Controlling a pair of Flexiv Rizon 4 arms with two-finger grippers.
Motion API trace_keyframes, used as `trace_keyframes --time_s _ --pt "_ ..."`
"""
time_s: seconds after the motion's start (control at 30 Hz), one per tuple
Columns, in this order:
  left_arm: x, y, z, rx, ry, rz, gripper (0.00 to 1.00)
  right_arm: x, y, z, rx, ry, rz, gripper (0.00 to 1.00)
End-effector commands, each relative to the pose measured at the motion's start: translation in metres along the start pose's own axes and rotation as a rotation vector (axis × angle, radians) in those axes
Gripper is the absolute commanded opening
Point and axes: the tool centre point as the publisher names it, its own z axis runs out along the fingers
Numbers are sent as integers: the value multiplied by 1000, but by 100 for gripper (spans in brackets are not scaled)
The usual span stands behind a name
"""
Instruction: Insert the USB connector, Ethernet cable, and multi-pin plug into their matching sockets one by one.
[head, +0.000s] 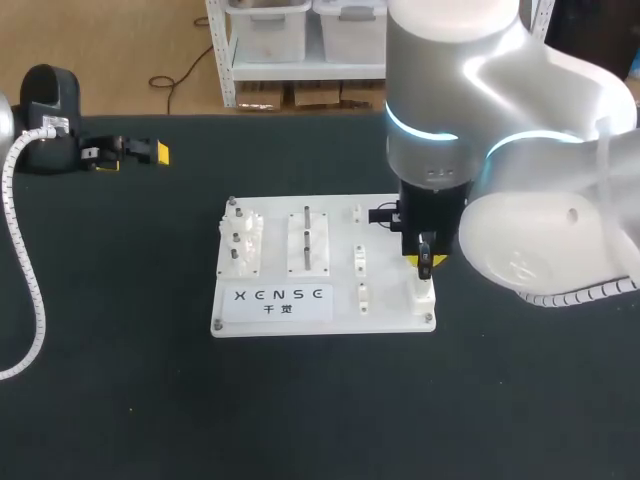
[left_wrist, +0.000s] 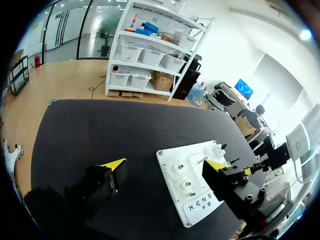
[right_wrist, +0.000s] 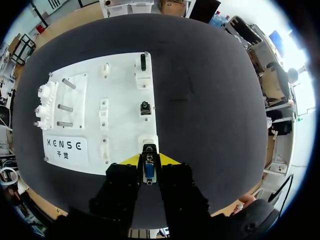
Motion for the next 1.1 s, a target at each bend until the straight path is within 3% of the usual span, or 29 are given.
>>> trace_keyframes --time_s 0.03,0.7,1.1 --pt "0 0 0 0 0 0 100 3 -3 7 -19 3 7 0" --pt "0 0 0 0 0 0 100 5 -2 7 -34 -5 5 0" --pt "0 0 0 0 0 0 100 6 -4 17 -28 38 29 0"
